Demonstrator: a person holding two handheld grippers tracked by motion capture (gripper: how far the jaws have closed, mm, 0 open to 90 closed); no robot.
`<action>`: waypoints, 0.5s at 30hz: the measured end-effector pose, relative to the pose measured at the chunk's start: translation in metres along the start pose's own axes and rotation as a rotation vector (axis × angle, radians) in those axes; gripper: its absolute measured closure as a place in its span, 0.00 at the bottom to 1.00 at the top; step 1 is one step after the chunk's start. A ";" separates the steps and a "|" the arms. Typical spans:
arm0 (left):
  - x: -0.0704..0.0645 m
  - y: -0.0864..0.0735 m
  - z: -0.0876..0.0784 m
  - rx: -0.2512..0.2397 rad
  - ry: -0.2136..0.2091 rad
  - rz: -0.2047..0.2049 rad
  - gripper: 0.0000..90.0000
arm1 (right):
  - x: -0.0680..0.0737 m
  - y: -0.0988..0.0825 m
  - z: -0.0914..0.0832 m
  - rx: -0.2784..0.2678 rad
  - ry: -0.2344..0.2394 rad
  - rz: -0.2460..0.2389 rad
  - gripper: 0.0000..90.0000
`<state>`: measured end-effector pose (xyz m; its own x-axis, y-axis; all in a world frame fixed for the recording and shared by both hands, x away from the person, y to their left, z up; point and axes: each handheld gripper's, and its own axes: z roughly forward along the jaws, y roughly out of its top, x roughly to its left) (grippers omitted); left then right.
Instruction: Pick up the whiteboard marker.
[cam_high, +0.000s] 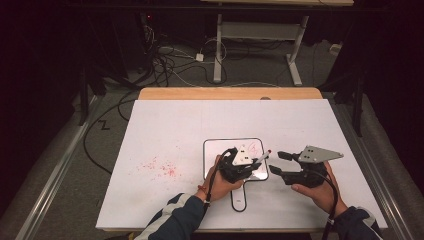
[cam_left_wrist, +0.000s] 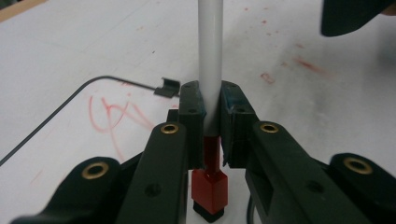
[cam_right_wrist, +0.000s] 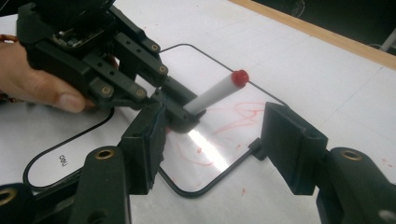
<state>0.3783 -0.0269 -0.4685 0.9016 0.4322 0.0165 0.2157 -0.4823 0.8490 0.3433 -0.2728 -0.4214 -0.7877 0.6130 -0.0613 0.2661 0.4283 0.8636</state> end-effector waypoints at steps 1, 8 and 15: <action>0.002 0.000 -0.001 0.007 0.003 -0.005 0.88 | 0.000 0.000 0.000 0.000 -0.004 -0.003 0.46; 0.008 0.003 -0.009 -0.018 0.010 -0.014 0.88 | 0.000 -0.001 0.002 0.005 -0.006 -0.001 0.46; 0.006 0.002 -0.015 -0.039 -0.003 -0.007 0.88 | 0.001 -0.002 0.004 0.014 -0.015 -0.006 0.46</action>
<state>0.3788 -0.0136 -0.4582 0.9010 0.4337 0.0089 0.2076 -0.4490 0.8691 0.3444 -0.2705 -0.4254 -0.7809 0.6202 -0.0740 0.2693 0.4412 0.8560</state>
